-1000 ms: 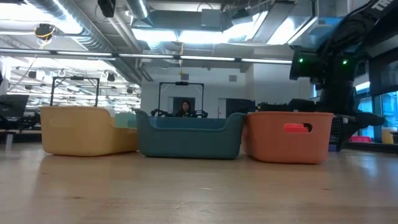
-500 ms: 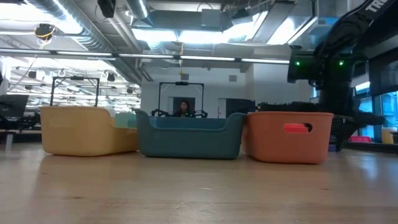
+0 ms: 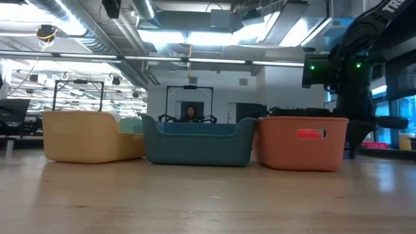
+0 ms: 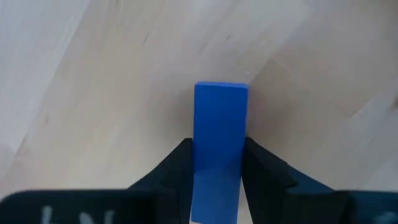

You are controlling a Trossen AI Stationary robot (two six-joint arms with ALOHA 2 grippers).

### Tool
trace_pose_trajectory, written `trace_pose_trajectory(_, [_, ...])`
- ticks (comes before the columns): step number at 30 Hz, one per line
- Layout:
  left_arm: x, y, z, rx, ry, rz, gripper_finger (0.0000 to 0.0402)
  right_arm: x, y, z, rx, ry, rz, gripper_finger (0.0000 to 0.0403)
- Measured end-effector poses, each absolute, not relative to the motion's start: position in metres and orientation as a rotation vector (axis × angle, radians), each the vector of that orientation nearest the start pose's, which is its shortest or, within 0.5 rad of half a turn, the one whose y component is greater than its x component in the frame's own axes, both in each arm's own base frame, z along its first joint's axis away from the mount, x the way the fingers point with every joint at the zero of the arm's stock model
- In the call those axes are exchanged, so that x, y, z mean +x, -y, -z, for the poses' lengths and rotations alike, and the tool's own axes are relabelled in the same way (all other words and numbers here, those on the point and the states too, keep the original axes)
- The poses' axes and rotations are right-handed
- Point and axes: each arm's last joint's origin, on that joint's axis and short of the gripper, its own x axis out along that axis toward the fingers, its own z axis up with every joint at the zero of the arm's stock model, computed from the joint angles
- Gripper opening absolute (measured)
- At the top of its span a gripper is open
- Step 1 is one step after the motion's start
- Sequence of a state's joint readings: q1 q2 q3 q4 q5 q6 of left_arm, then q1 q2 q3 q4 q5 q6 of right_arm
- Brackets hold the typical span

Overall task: Sort & place blocks by color
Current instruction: Put the top violet block into the blue bin

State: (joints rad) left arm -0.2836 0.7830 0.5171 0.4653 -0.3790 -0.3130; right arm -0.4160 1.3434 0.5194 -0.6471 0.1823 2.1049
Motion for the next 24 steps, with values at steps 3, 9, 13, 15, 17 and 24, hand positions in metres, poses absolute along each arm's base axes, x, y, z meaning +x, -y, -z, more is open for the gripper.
trace_pose_trajectory(3, [0.174,0.039,-0.302,-0.377,0.203,-0.065,0.0,0.163,0.078,-0.126,1.718,-0.422,1.81,0.0105])
trace_pose_trajectory(9, [0.174,0.039,-0.302,-0.378,0.202,-0.065,0.0,0.16,0.078,-0.139,1.491,-0.612,1.633,0.0105])
trace_pose_trajectory(13, [0.174,0.039,-0.302,-0.379,0.204,-0.076,0.0,0.162,0.079,-0.167,1.283,-0.671,1.397,0.0105])
trace_pose_trajectory(15, [0.174,0.039,-0.301,-0.379,0.2,-0.099,0.0,0.161,0.076,-0.181,1.174,-0.723,1.261,0.0105])
trace_pose_trajectory(17, [0.174,0.038,-0.301,-0.378,0.196,-0.117,0.0,0.164,0.069,-0.2,1.086,-0.714,1.104,0.0105])
trace_pose_trajectory(24, [0.174,0.036,-0.299,-0.403,0.196,-0.203,0.0,0.177,0.028,-0.254,0.861,-0.516,0.594,0.0105])
